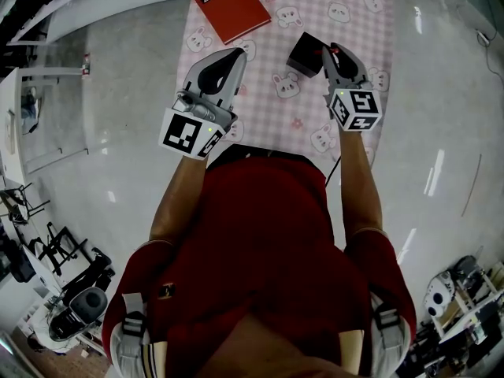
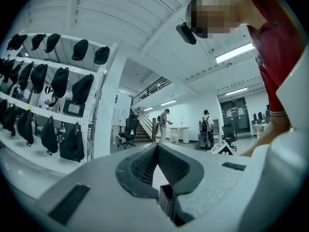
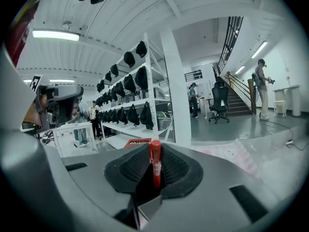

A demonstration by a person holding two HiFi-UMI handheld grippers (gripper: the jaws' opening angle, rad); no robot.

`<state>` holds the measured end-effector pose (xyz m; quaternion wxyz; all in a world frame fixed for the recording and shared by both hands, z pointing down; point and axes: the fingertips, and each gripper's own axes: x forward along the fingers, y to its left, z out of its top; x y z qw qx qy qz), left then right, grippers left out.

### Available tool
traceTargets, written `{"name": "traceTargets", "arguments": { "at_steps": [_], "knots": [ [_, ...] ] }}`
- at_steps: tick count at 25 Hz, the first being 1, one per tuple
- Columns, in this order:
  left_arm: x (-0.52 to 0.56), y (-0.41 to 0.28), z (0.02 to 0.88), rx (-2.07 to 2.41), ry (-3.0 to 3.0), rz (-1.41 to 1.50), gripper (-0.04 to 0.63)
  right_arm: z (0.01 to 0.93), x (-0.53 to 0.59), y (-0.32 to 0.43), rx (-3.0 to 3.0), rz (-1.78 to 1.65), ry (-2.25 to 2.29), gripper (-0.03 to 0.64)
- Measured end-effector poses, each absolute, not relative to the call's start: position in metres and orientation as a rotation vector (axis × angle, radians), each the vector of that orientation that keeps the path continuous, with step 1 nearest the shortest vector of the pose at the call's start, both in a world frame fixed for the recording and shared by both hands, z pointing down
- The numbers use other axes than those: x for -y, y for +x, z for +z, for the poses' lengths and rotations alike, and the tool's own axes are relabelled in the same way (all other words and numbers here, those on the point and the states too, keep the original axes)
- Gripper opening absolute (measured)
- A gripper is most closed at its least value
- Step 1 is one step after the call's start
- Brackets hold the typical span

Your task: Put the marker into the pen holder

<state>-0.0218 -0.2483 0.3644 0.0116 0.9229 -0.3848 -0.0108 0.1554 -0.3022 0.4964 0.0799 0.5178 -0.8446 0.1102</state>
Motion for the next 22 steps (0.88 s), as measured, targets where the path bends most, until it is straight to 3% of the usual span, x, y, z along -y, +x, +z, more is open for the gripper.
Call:
{"name": "traceTargets", "arguments": {
  "at_steps": [22],
  "knots": [
    [0.262,-0.023,0.38,1.225,2.838,0.038,0.006,0.547,0.323,0.151,2.465,0.398,1.475,0.067]
  ]
}}
